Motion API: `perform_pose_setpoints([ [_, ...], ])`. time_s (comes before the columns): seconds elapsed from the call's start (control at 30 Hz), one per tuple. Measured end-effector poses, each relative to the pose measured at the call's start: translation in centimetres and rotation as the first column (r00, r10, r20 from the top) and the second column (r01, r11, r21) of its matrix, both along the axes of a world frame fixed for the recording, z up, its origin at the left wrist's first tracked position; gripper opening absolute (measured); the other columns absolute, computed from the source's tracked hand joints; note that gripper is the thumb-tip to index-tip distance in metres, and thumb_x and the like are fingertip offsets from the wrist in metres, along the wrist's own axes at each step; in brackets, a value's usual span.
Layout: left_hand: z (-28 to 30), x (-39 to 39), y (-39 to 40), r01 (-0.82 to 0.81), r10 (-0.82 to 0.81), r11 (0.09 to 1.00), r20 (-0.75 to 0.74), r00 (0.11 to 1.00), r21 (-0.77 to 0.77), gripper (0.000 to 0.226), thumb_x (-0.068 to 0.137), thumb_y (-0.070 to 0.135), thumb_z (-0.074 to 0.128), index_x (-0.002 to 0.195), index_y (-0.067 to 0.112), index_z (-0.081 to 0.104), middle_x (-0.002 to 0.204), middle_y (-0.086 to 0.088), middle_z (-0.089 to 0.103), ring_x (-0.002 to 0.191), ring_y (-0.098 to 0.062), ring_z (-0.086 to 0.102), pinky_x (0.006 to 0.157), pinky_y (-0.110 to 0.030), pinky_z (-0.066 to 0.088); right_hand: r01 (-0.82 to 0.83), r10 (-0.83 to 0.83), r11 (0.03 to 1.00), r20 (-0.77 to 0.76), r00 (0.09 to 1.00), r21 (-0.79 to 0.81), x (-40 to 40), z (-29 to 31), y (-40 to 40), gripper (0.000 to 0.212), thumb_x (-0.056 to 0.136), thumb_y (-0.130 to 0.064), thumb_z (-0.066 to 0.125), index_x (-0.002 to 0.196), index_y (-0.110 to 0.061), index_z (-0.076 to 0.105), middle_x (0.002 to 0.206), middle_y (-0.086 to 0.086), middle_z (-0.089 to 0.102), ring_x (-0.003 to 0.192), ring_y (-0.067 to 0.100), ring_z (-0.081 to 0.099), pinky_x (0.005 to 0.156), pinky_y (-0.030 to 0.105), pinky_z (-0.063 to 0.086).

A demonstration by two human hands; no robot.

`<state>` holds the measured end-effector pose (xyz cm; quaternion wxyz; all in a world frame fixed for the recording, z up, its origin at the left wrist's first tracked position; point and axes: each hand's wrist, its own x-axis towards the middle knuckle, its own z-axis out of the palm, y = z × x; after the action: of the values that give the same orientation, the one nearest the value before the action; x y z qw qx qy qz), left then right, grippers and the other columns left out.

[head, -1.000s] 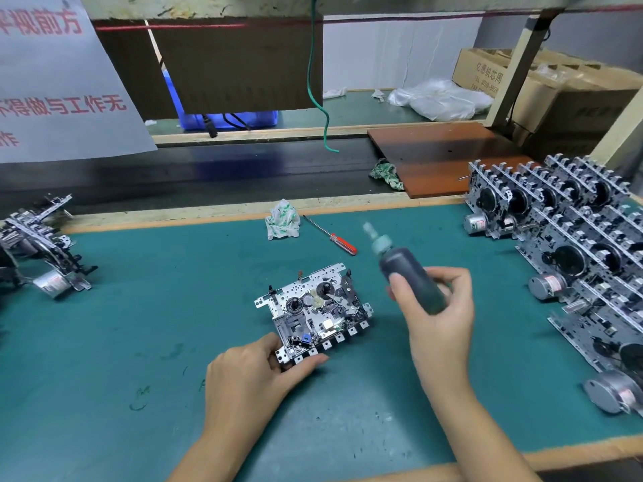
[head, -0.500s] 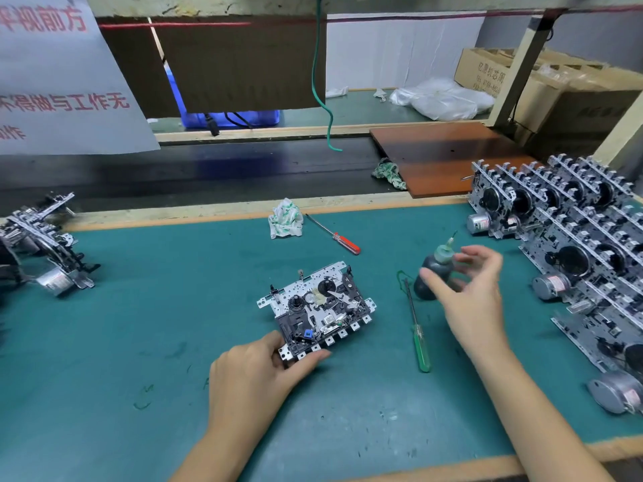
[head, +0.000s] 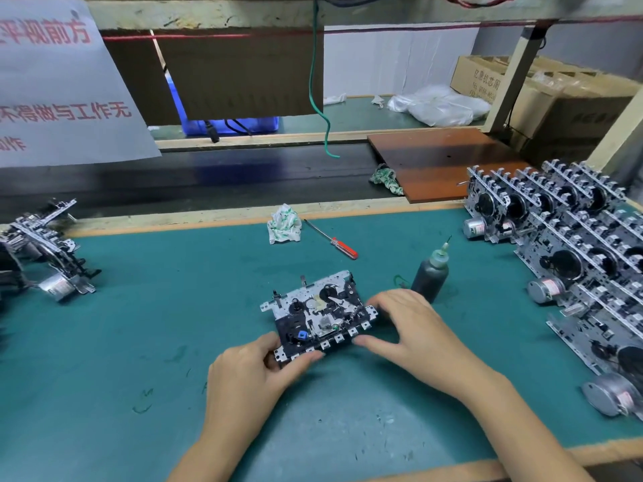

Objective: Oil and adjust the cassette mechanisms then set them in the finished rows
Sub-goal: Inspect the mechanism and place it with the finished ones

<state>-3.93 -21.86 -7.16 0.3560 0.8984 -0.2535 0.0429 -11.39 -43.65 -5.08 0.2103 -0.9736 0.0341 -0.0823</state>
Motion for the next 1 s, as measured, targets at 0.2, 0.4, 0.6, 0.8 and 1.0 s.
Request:
perform_pose_setpoints([
  [0.2, 1.2, 0.4, -0.2, -0.013, -0.138, 0.908, -0.328, 0.935, -0.418, 0.063, 0.064, 0.069, 0.049, 0.037, 0.012, 0.045, 0.030, -0.005, 0.039, 0.033, -0.010, 0.032, 0.041, -0.017, 0.029, 0.020, -0.118, 0.866, 0.165, 0.979, 0.500, -1.0, 1.8, 0.9, 0.043, 0.077, -0.062, 0.050, 0.062, -0.022, 0.053, 0.062, -0.016, 0.056, 0.054, -0.003, 0.046, 0.058, 0.010, 0.031],
  [0.4, 2.3, 0.9, -1.1, -0.010, -0.135, 0.910, -0.318, 0.938, -0.415, 0.069, 0.074, 0.069, 0.042, 0.034, 0.013, 0.035, 0.032, -0.006, 0.037, 0.037, -0.013, 0.033, 0.049, -0.025, 0.036, 0.138, -0.178, 0.729, -0.009, 0.984, 0.670, -1.0, 1.7, 1.1, 0.068, 0.074, -0.075, 0.050, 0.056, -0.010, 0.055, 0.054, -0.001, 0.055, 0.056, 0.007, 0.046, 0.066, 0.028, 0.037],
  [0.6, 2.2, 0.7, -0.2, 0.007, 0.037, 0.961, 0.155, 0.987, -0.275, 0.031, 0.078, 0.056, 0.049, 0.064, 0.028, 0.049, 0.063, 0.014, 0.050, 0.065, -0.006, 0.048, 0.056, -0.026, 0.037, 0.057, -0.086, 0.970, 0.115, 0.990, 0.236, -1.3, 1.9, 1.0, 0.045, 0.066, -0.072, 0.056, 0.103, -0.047, 0.048, 0.103, -0.027, 0.050, 0.105, -0.003, 0.047, 0.087, 0.012, 0.035],
  [0.8, 3.5, 0.8, -1.9, 0.373, -0.347, 0.871, 0.136, 0.928, -0.320, 0.025, 0.083, 0.043, 0.058, 0.106, 0.037, 0.065, 0.119, 0.018, 0.057, 0.118, -0.009, 0.049, 0.099, -0.017, 0.033, -0.129, 0.097, 0.898, 0.097, 0.991, 0.421, 0.0, 1.8, 0.8, 0.037, 0.069, -0.029, 0.082, 0.093, -0.043, 0.057, 0.099, -0.021, 0.060, 0.104, 0.005, 0.053, 0.093, 0.021, 0.038],
  [1.0, 3.0, 1.4, -2.6, 0.443, -0.423, 0.840, 0.132, 0.896, -0.315, 0.021, 0.089, 0.034, 0.054, 0.098, 0.032, 0.073, 0.109, 0.020, 0.065, 0.118, -0.008, 0.049, 0.099, -0.021, 0.037, -0.108, 0.077, 0.844, 0.082, 0.994, 0.525, 0.3, 1.4, 0.8, 0.030, 0.067, -0.028, 0.082, 0.088, -0.034, 0.063, 0.095, -0.016, 0.062, 0.101, 0.011, 0.056, 0.092, 0.032, 0.042],
])
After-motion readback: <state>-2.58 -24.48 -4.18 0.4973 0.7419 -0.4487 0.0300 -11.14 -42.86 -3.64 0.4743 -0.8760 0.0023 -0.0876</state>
